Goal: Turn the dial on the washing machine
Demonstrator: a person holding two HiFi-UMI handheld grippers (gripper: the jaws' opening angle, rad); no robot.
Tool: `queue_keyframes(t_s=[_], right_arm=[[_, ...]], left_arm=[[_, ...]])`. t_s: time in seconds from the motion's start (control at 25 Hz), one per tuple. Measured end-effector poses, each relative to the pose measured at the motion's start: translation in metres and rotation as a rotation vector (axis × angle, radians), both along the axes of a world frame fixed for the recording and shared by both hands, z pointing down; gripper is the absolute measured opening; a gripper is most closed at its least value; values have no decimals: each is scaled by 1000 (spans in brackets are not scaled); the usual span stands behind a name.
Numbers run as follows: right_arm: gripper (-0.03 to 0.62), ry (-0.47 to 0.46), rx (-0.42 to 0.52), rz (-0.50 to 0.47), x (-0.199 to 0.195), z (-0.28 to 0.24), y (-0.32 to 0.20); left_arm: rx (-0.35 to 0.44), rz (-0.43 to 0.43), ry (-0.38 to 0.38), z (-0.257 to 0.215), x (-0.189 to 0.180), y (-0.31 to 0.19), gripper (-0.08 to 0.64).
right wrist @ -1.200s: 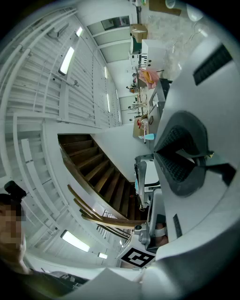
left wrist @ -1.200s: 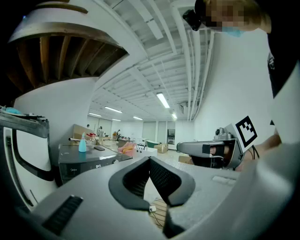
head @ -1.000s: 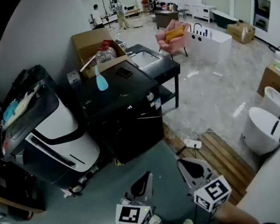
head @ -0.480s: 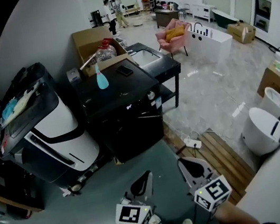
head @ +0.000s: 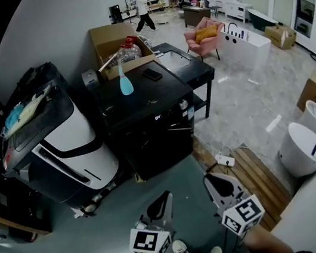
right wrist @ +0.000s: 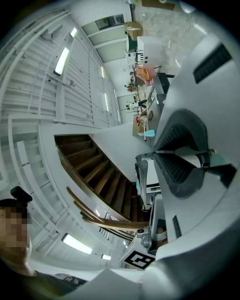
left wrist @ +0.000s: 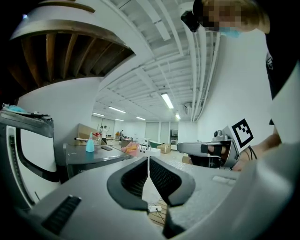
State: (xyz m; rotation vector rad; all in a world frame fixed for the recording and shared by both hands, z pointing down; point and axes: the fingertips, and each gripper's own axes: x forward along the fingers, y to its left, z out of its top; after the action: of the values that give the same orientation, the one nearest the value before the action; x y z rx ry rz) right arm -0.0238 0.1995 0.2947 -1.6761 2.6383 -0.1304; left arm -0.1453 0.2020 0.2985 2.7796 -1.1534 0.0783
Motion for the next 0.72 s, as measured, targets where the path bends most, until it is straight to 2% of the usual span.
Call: queue_keyframes(t_s=[0.32, 0.48, 0.72], right_arm=[[75, 1, -2, 1, -37, 8, -44], [120, 9, 8, 7, -56, 11, -62], [160, 20, 10, 14, -75, 14, -83]], left_arm=[[-12, 9, -12, 12, -38, -43, 6], [-10, 22, -16, 17, -57, -62, 103], [-6, 35, -24, 20, -78, -81, 166]])
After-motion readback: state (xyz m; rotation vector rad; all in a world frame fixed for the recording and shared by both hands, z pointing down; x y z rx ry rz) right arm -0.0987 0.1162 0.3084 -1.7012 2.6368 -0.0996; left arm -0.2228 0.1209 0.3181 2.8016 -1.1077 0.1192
